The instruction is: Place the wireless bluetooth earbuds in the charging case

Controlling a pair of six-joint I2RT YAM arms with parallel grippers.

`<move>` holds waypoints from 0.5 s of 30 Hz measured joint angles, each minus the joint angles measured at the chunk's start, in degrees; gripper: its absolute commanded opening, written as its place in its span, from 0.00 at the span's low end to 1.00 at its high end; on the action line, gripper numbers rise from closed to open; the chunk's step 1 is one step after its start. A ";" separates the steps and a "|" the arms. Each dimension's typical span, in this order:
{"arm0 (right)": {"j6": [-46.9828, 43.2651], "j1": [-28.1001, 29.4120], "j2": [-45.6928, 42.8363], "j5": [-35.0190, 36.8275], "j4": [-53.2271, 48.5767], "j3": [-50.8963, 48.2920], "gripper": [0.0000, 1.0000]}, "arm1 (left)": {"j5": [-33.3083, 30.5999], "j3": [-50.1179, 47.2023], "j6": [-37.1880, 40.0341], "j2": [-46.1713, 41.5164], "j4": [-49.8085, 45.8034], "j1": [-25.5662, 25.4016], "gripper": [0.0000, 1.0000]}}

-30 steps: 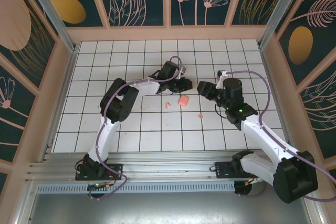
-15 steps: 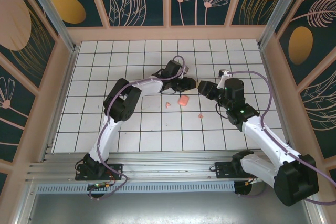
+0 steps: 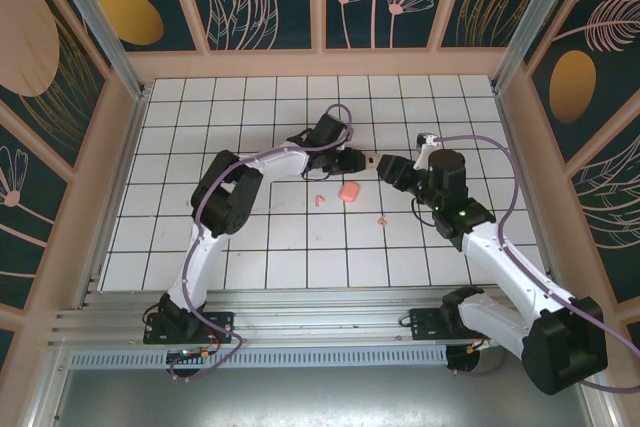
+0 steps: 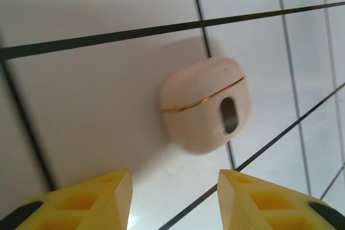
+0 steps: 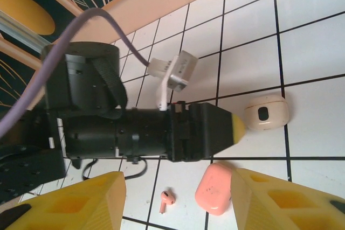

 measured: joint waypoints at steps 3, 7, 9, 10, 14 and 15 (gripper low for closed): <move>-0.39 0.00 -0.85 -0.20 -1.38 0.24 0.55 | -3.41 -2.84 1.46 -4.26 -2.16 0.15 0.46; -0.63 -0.07 -2.19 -0.15 -3.17 0.74 0.55 | -6.67 -4.76 3.61 -9.73 -5.05 0.24 0.48; -0.61 -0.09 -2.93 -0.13 -3.72 0.74 0.55 | -8.11 -4.76 4.81 -11.63 -6.62 0.24 0.49; -0.61 -0.09 -3.26 -0.11 -3.82 0.74 0.55 | -9.07 -4.76 5.55 -12.39 -7.56 0.15 0.50; -0.61 -0.09 -3.58 -0.11 -3.87 0.74 0.55 | -12.79 -4.42 8.00 -13.44 -12.22 -0.68 0.53; -0.61 -0.09 -3.58 -0.11 -3.96 0.74 0.55 | -13.79 -4.31 8.59 -13.44 -13.55 -1.07 0.54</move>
